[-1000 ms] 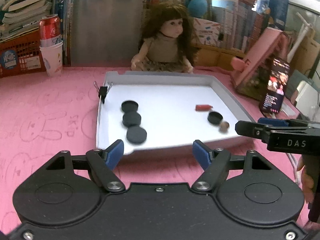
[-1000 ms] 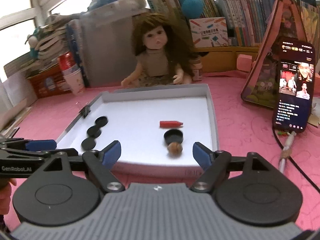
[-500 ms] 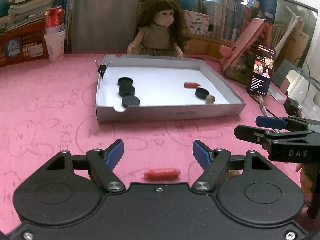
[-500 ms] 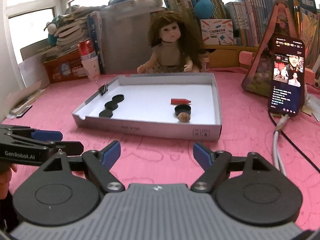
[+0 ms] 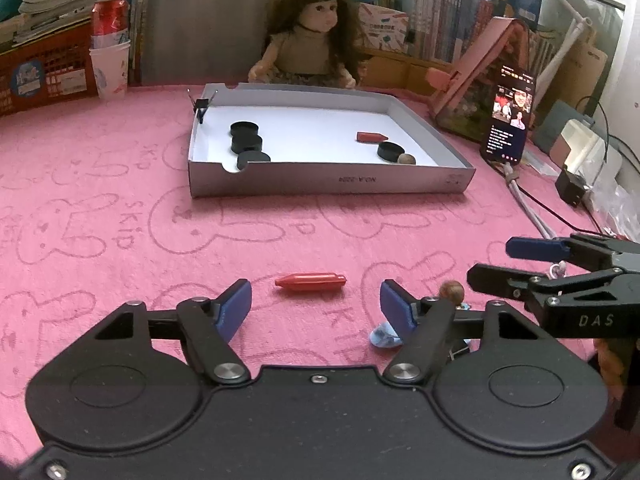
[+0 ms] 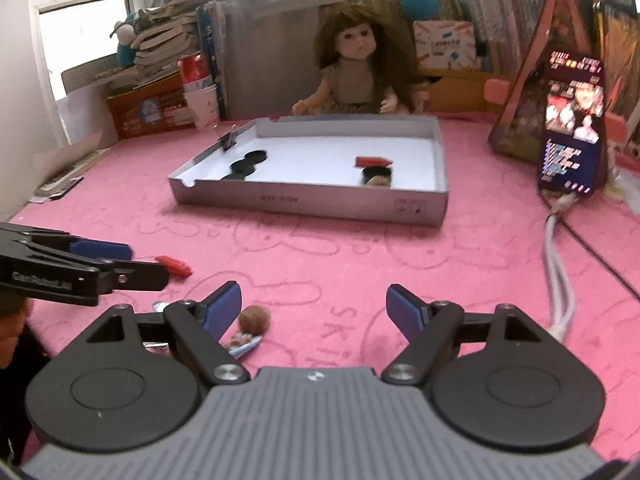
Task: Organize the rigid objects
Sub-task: 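Withdraw both open grippers from the tray back toward the cloth, then grasp the second red stick with the left gripper while the right grasps the brown acorn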
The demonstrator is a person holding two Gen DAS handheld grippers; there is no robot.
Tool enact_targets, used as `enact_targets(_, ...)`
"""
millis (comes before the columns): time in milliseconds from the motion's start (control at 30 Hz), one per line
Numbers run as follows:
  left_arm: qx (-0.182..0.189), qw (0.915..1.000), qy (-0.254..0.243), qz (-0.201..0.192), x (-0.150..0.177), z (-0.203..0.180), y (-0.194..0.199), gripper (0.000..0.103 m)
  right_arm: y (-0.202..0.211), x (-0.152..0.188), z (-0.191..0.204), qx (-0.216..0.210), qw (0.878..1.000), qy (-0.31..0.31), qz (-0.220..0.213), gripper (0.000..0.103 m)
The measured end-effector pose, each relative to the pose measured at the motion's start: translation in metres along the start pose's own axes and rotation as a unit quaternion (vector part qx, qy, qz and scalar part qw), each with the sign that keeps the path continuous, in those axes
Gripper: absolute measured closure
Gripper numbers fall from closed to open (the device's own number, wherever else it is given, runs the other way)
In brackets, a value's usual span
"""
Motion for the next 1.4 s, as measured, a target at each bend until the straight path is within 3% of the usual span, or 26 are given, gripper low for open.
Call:
enact_targets(233, -0.013, 0.9998, -0.013, -0.009, -0.007, -0.005, -0.009, 0.04, -0.003, 0.007, 0.02, -0.027, 0.999, 0.011, 0.018, 0.026)
enact_targets(500, -0.019, 0.9997, -0.015, -0.001, -0.006, -0.008, -0.022, 0.046, -0.011, 0.009, 0.031, -0.02, 0.999, 0.031, 0.034, 0.061)
enact_targets(767, -0.024, 0.9995, -0.022, -0.002, -0.002, -0.007, -0.026, 0.047, -0.01, 0.01, 0.036, -0.025, 0.998, 0.043, 0.033, 0.078)
enact_targets(967, -0.026, 0.9996, -0.014, -0.006, -0.004, -0.006, -0.024, 0.05, -0.012, 0.007, 0.036, -0.027, 0.999, 0.034, 0.033, 0.079)
enact_targets(1067, -0.03, 0.9994, -0.001, -0.017, -0.007, -0.004, -0.021, 0.035, -0.013, 0.006, 0.031, -0.016, 0.999, 0.027, 0.031, 0.079)
enact_targets(1400, -0.055, 0.9984, 0.0, -0.008, -0.003, -0.006, -0.029, 0.037, -0.013, 0.006, 0.015, 0.014, 1.0, 0.013, 0.024, 0.078)
Point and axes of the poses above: each gripper's, at about its wrist camera, not at the fingertips, and y roughly against the way its jaws point, z to its left, x to its underside, the point moved 9 cm from there along -y, roughly the way its jaws point, and after that the axes turned 13 degrees about x, right-handed, at the moved point
